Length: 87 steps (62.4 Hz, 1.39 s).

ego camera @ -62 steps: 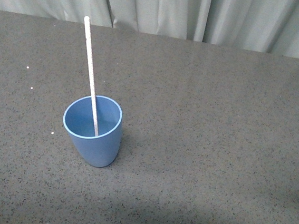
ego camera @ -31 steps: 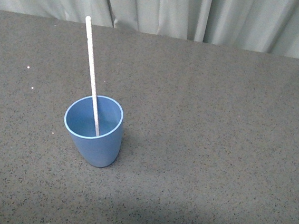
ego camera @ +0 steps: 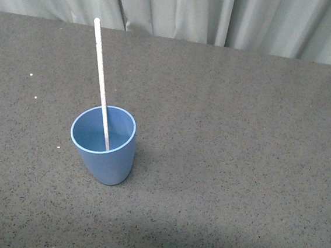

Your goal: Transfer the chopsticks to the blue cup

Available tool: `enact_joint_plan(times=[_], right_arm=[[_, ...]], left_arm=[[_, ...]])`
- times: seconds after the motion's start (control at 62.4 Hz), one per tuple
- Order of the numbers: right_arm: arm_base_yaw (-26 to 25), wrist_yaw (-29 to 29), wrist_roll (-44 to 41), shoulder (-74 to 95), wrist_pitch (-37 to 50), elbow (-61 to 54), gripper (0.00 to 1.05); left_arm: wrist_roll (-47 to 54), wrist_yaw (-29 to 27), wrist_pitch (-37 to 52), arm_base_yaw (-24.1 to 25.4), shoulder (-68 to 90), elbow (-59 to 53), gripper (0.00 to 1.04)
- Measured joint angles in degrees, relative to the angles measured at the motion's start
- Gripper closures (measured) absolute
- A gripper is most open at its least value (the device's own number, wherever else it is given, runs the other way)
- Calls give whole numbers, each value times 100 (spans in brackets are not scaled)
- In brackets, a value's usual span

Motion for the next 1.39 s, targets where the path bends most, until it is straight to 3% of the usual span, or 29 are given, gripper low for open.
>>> enact_joint_plan(times=[0.545, 0.657, 0.818, 1.315, 1.395], right_arm=[[0, -2, -2, -1040, -1027, 0, 104], [0, -15, -4, -1777, -1969, 4, 104], [0, -15, -15, -2017, -2044, 4, 103], [0, -15, -11, -2020, -2046, 4, 13], [0, -15, -7, -2020, -2046, 4, 9]], left_arm=[[-2, 0, 0, 0, 0, 0, 7], [0, 0, 0, 0, 0, 0, 7], [0, 0, 0, 0, 0, 0, 7], [0, 0, 0, 0, 0, 0, 7], [0, 0, 0, 0, 0, 0, 7]])
